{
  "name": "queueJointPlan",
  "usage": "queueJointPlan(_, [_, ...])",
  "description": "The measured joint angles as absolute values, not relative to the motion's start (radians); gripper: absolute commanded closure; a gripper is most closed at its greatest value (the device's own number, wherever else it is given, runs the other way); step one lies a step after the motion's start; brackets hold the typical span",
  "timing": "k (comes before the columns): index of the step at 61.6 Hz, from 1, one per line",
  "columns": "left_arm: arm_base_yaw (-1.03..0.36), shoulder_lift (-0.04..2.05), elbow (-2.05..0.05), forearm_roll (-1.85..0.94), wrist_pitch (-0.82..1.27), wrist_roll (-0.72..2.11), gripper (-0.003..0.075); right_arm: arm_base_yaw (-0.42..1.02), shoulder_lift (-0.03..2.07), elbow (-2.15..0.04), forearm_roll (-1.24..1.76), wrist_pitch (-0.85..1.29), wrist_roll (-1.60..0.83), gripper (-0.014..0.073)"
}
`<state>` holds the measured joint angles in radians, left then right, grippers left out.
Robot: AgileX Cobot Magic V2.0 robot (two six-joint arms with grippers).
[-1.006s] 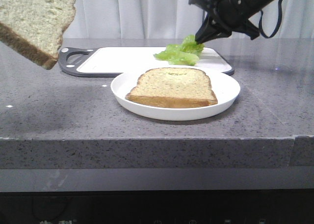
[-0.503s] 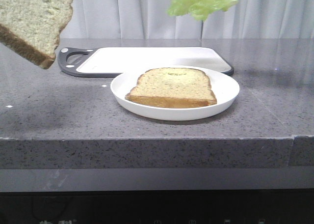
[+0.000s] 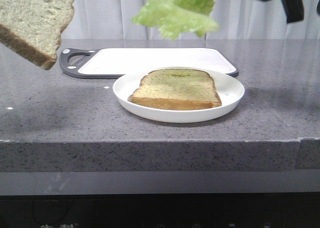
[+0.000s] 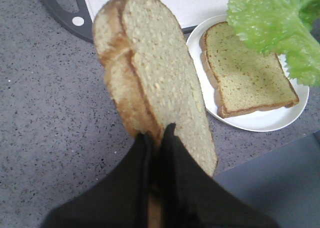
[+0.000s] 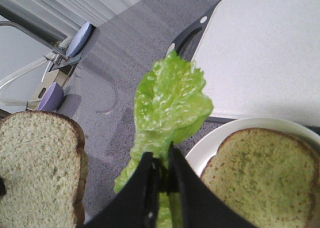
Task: Left arm grabs bread, right arm adds lettuce
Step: 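Carry the lettuce over the bread slice and release it there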
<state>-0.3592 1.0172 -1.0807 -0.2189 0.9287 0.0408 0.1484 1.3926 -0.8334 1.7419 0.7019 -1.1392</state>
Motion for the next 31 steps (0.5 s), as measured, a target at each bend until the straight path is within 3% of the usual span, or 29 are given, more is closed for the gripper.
queueJointPlan(21, [-0.359, 1.017, -1.079, -0.219, 0.915, 0.041, 0.0741, 0.148, 1.581, -0.820, 1.774, 0.801, -1.165, 0.0691])
queueJointPlan(26, [-0.359, 1.017, -1.079, -0.215, 0.912, 0.041, 0.0741, 0.148, 1.598, -0.820, 1.776, 0.801, -1.165, 0.0607])
queueJointPlan(31, [-0.359, 1.017, -1.079, -0.213, 0.912, 0.041, 0.0741, 0.148, 1.605, -0.820, 1.772, 0.801, -1.166, 0.0456])
